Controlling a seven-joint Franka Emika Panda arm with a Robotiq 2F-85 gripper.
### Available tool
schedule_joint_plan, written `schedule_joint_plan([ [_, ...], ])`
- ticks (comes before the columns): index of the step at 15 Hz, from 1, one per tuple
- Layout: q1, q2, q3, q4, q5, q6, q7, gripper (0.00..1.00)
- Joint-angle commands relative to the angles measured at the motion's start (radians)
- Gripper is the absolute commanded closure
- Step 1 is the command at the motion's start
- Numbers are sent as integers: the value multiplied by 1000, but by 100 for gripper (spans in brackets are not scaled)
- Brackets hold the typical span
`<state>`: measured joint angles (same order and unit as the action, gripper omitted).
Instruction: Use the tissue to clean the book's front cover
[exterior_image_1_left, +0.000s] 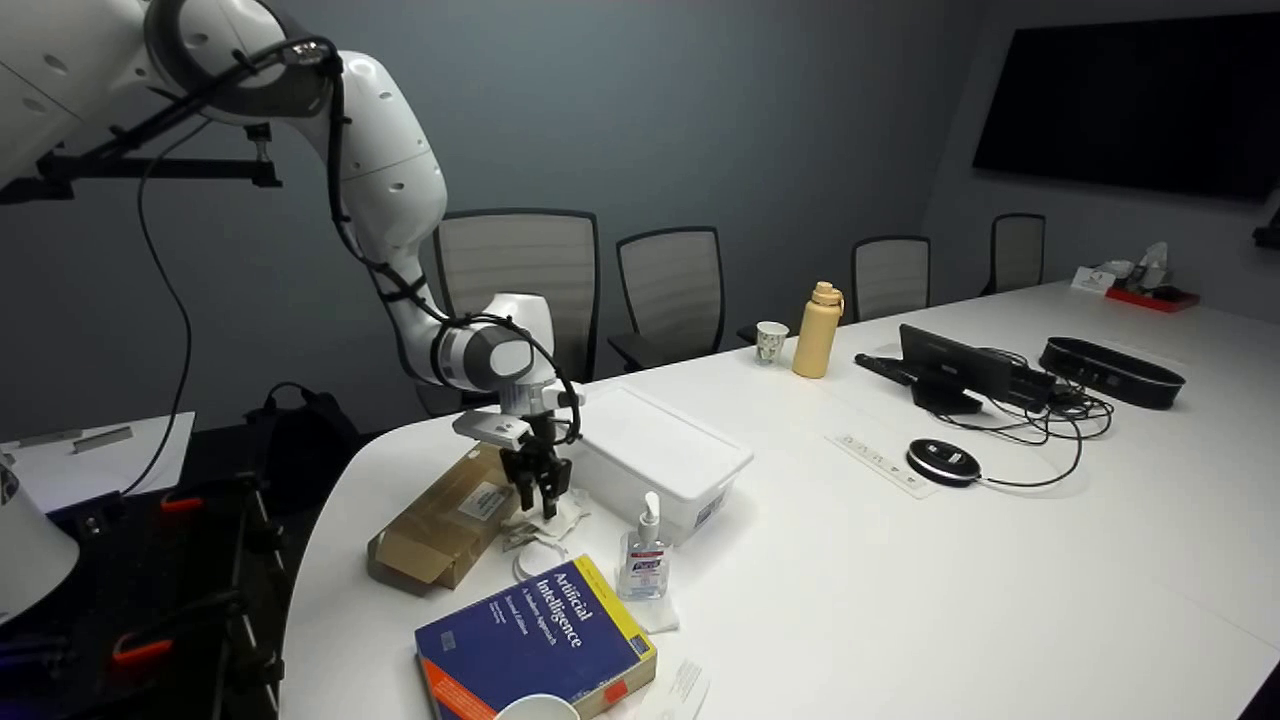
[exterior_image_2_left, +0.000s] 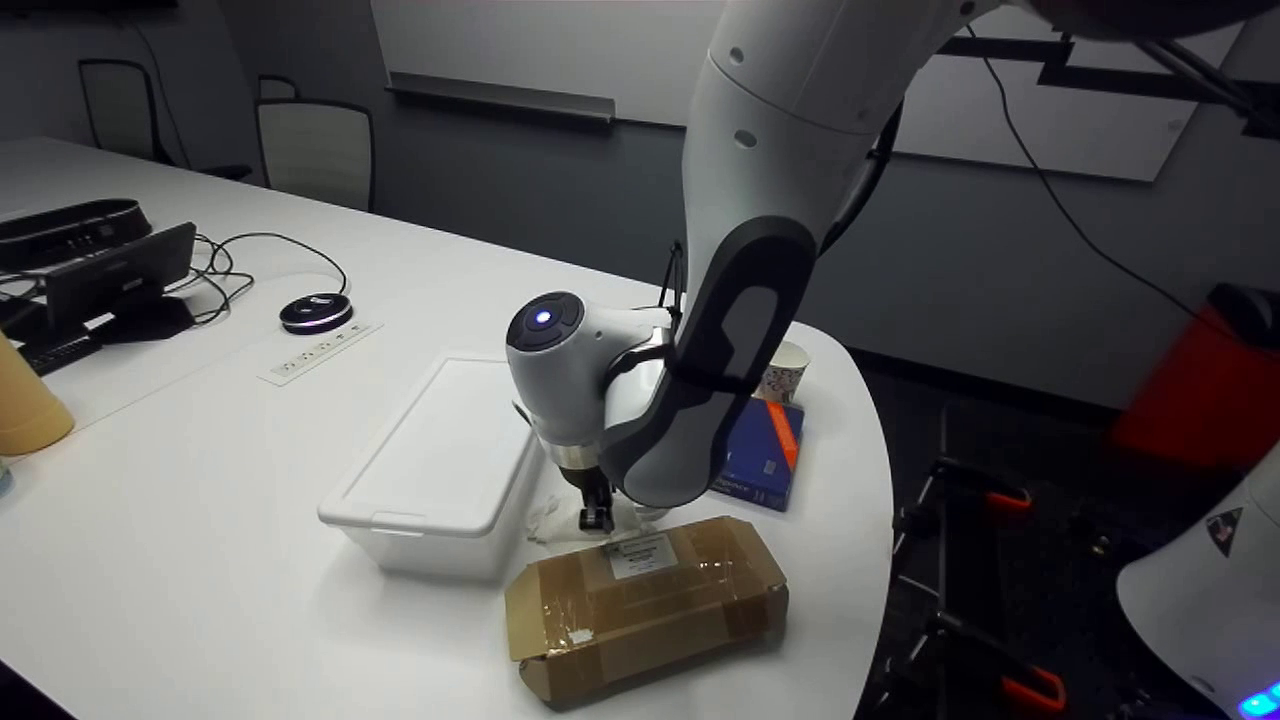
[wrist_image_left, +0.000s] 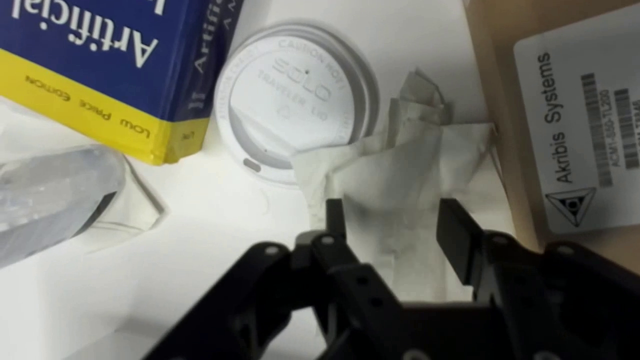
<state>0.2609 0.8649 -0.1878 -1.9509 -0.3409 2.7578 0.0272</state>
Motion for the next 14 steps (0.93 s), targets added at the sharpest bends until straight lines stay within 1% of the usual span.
schedule_joint_plan([
  [1,-11,-79,17,-65,-2,-8,-7,15],
  [3,-19,-128,30,-107,2,-11,-14,1],
  [4,-24,-158,39,-133,3,-16,-20,0],
  [7,-45,-261,87,-224,17,-72,-44,0],
  [10,-93,-355,164,-311,50,-139,-94,0],
  [14,-122,-447,224,-393,94,-239,-116,0],
])
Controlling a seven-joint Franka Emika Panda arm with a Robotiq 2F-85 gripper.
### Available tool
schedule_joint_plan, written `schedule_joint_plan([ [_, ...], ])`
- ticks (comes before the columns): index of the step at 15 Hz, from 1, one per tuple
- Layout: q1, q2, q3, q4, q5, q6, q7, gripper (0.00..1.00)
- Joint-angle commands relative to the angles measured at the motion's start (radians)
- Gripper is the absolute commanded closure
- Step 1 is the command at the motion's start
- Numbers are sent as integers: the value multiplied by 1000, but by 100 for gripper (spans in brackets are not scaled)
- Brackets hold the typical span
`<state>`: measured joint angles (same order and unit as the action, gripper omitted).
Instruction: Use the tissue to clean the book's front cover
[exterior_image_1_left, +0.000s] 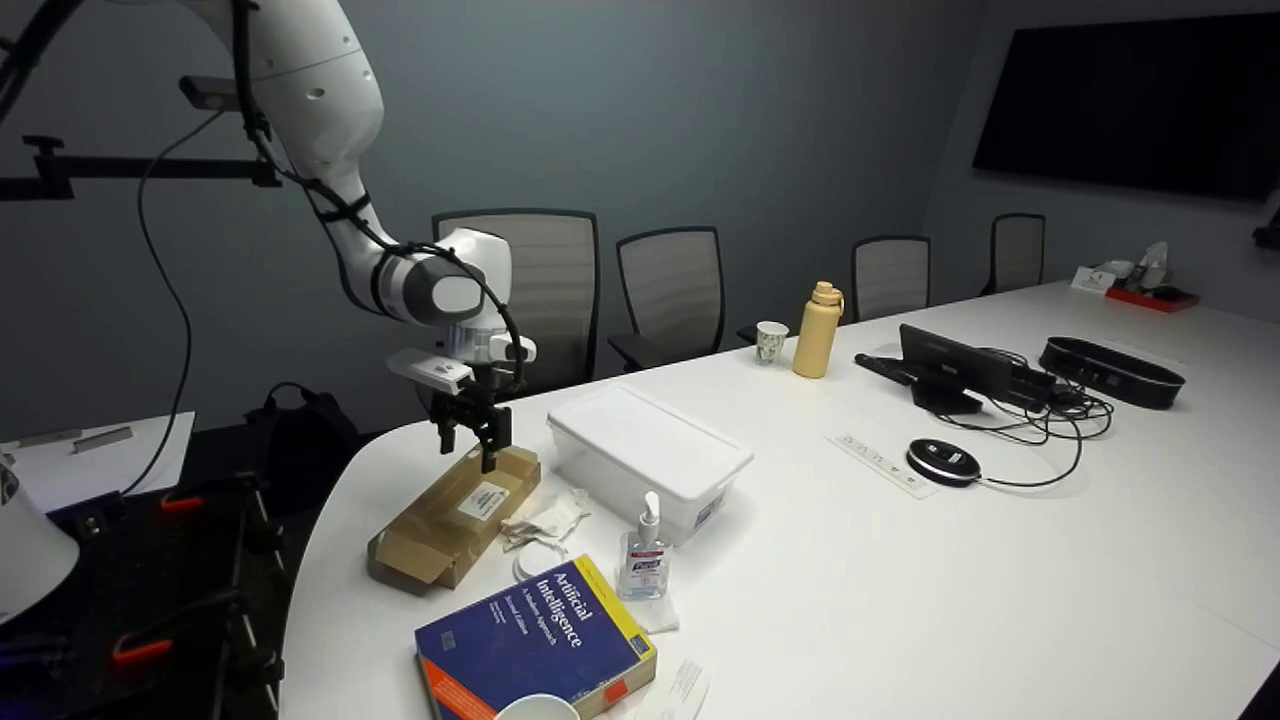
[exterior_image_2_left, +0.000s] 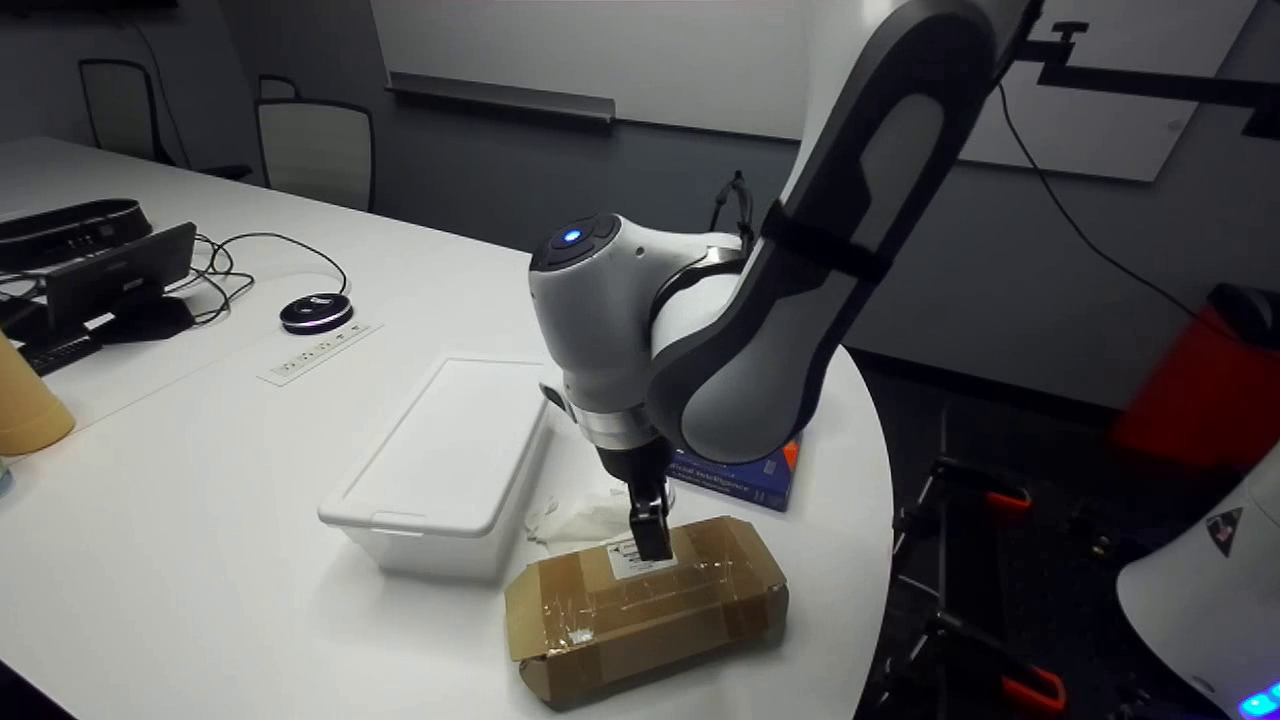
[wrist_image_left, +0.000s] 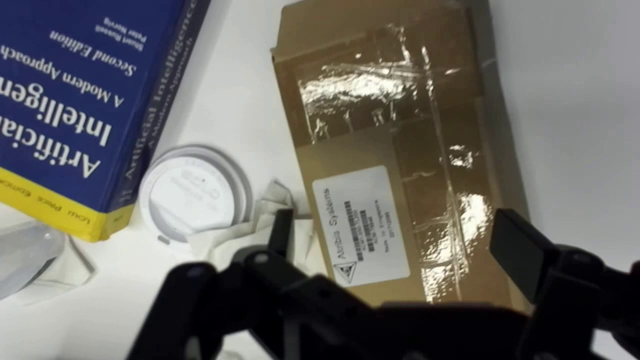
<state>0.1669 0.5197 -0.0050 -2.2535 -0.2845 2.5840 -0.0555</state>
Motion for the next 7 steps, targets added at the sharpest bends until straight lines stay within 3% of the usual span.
schedule_joint_plan([
  [1,-37,-115,54,-103,54,-88,-36,0],
  [7,-78,-147,111,-134,154,-180,-97,0],
])
